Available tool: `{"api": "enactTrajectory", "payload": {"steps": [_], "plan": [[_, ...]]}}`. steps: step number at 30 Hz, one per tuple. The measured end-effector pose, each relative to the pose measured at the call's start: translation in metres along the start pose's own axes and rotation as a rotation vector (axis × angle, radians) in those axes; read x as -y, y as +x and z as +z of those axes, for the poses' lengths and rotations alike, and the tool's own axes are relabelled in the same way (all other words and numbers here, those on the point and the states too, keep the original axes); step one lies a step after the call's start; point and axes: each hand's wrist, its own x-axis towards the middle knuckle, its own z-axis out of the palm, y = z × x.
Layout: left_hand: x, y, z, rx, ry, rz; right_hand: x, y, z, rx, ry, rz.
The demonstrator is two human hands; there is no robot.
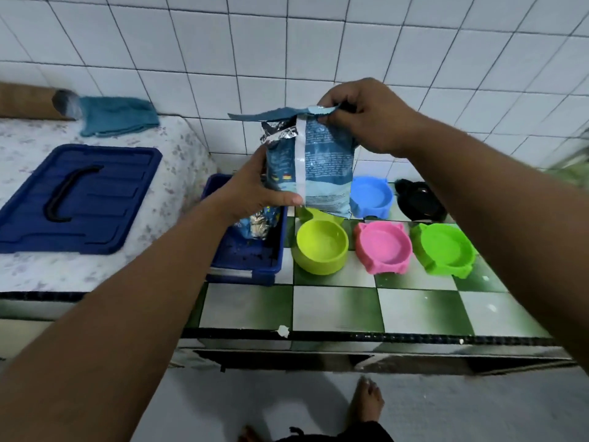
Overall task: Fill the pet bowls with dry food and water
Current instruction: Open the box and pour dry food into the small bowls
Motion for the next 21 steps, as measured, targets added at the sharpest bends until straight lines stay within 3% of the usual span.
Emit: {"api": "enactTrajectory", "payload": {"steps": [4,13,21], "plan": [[0.007,0.031,0.056,-0.006,-0.066,-0.021,-0.046,-0.016,-0.030,-0.054,0.105,0.022],[0.019,0.103,0.212,-0.169,-0.411,-0.083,-0.159,-0.046,-0.099,-0.342,0.695,0.225],[0.035,0.161,0.282,-0.190,-0.525,-0.225,-0.229,-0.072,-0.125,-0.429,0.805,0.388]]}}
